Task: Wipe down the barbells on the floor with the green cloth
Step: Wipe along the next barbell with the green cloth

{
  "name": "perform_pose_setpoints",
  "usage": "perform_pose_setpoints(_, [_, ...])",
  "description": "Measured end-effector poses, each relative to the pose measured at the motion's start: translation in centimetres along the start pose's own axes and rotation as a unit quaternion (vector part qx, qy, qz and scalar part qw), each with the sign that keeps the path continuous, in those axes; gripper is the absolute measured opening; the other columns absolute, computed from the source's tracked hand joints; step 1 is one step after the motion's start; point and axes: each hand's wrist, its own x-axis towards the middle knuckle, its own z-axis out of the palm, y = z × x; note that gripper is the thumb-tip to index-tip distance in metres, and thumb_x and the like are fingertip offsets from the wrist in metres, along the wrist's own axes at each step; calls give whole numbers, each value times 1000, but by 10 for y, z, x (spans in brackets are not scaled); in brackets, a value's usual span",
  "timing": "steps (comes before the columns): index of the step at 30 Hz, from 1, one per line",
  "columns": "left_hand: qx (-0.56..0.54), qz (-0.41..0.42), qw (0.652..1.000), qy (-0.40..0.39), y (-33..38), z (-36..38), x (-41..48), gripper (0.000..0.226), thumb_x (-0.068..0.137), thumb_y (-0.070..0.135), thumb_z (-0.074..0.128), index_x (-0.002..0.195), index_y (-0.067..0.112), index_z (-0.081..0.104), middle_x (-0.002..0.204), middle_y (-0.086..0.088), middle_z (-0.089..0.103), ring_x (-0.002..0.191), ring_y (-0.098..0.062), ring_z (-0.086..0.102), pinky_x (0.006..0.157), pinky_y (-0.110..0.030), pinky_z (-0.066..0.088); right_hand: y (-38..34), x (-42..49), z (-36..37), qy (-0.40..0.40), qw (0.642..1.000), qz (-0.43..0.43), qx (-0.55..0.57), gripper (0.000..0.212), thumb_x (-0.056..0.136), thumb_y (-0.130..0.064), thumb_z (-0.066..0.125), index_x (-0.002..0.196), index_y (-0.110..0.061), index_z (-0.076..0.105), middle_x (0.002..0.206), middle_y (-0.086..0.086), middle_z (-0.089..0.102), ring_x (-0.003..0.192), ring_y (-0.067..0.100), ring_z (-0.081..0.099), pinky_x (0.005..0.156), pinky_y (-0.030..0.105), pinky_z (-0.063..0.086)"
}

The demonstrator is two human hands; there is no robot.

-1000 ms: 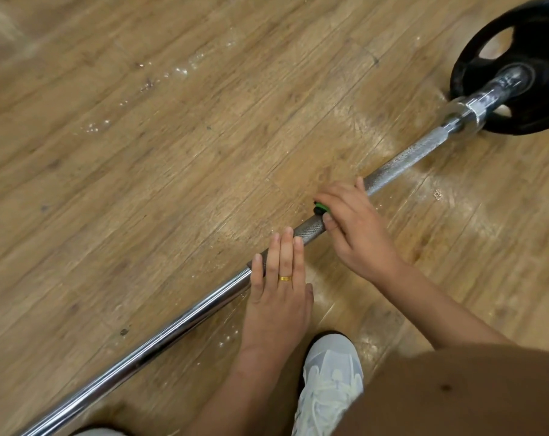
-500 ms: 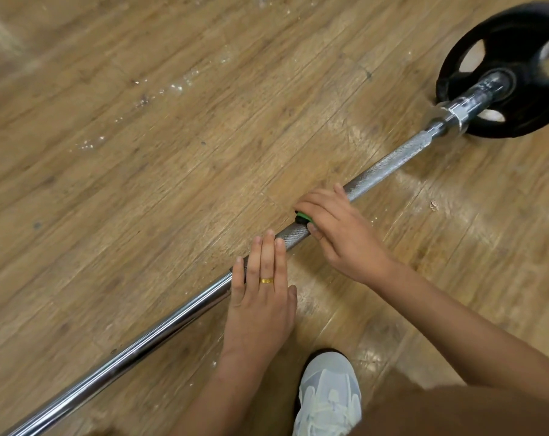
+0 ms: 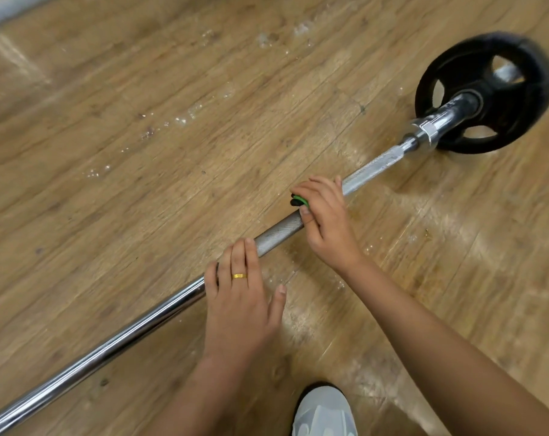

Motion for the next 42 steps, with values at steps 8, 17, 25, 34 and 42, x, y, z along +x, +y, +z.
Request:
perform_pose_setpoints(8, [11, -19, 1000, -4, -25, -9, 36, 85, 91, 57, 49, 150, -2, 35, 141, -18, 49, 121, -35, 47, 104, -49, 33, 0, 42, 19, -17, 1000, -3, 5, 25, 98, -7, 53, 117, -3, 68, 118, 8, 67, 131, 30, 48, 123, 46, 10])
perform_pose_setpoints(17, [3, -23, 1000, 6, -52, -15, 72, 85, 90, 59, 44, 151, 1, 35, 138, -16, 53, 117, -33, 51, 103, -47, 34, 0, 86, 35, -45, 998, -36, 1, 23, 96, -2, 56, 116, 0, 68, 116, 11, 67, 125, 35, 52, 120, 56, 17])
perform_pose_setpoints(25, [17, -25, 1000, 6, -69, -19, 94, 85, 92, 59, 37, 153, 1, 33, 135, -14, 56, 111, -32, 53, 98, -44, 36, 2, 112, 43, -116, 990, -72, -26, 28, 97, -8, 53, 120, -4, 66, 117, 9, 66, 118, 30, 56, 119, 55, 19])
perform_pose_setpoints(34, [21, -92, 986, -134, -44, -42, 122, 91, 98, 59, 40, 159, 2, 3, 167, -15, 10, 153, -29, 12, 119, -62, 11, -3, 126, 47, -153, 987, -38, -38, 35, 100, -9, 48, 133, -3, 58, 128, 13, 61, 124, 32, 52, 121, 46, 13])
perform_pose_setpoints(42, [130, 111, 942, -288, -62, -75, 128, 93, 101, 52, 41, 157, 3, -15, 166, -14, -21, 155, -32, -9, 121, -54, 23, 2, 126, 47, -158, 986, -39, -38, 34, 100, -9, 47, 133, -4, 57, 129, 12, 60, 126, 31, 51, 122, 45, 12])
